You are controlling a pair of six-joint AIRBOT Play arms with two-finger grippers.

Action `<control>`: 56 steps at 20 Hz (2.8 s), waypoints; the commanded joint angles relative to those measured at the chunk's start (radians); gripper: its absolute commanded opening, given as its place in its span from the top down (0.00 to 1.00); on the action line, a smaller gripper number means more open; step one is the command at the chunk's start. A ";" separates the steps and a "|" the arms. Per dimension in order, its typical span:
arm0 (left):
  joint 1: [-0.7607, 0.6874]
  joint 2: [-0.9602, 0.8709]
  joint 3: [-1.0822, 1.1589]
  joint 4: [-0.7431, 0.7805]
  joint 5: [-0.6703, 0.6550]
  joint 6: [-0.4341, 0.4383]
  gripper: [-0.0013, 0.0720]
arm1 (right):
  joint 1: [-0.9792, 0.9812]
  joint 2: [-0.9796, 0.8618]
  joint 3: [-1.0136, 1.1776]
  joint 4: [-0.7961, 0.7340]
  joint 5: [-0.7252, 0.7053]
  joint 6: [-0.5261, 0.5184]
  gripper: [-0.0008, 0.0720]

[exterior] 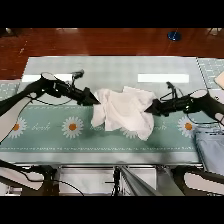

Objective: Fold the shirts.

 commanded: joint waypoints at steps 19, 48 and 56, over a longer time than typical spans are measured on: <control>0.174 0.896 0.631 0.661 -0.034 -0.355 0.94 | -0.283 0.520 1.105 -0.383 0.304 0.262 0.96; 0.043 0.735 -0.381 0.550 0.275 -0.251 0.94 | 0.130 0.105 0.477 -0.843 0.052 0.285 0.96; 0.111 0.504 -0.381 0.546 0.513 -0.174 0.94 | 0.146 -0.049 0.477 -0.849 -0.259 0.289 0.96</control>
